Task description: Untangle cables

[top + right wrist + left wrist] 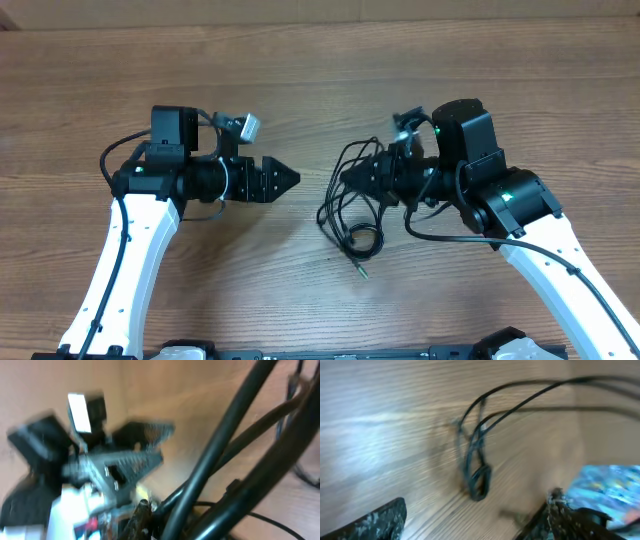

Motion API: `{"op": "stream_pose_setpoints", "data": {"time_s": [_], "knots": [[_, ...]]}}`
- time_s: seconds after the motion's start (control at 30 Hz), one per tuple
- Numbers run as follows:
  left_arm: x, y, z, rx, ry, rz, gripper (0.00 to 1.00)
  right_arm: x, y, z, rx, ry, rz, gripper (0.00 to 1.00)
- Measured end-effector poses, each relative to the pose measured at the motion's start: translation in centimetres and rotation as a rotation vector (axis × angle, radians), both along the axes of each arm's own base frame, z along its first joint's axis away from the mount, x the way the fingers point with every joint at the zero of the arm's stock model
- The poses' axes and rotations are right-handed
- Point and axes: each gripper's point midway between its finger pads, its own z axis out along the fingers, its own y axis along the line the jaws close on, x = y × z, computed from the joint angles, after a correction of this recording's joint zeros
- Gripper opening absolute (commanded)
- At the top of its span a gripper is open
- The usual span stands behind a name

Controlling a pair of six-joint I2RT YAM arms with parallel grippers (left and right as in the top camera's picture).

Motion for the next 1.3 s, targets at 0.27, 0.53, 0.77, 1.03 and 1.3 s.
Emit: {"op": "stream_pose_setpoints", "data": {"time_s": [0.27,0.53,0.77,1.03,1.3], "knots": [[-0.9,2.9,-3.1,0.199,0.111,0.1,1.0,5.0,-1.4,1.3,-0.026,-0.117,-0.246,0.04],[-0.8,3.8,-3.7,0.25,0.133,0.149,1.0,6.6,-0.8,-2.9,-0.136,-0.056,-0.3,0.04],[-0.7,4.0,-3.8,0.254,0.146,0.17,1.0,7.6,2.7,-10.1,-0.26,0.017,-0.259,0.09],[-0.4,4.0,-3.7,0.253,0.133,0.176,1.0,3.3,4.6,-18.0,-0.445,0.192,-0.14,1.0],[0.0,4.0,-3.5,0.25,0.113,0.178,1.0,-0.4,-0.1,-20.9,-0.68,0.36,-0.167,1.0]]}}
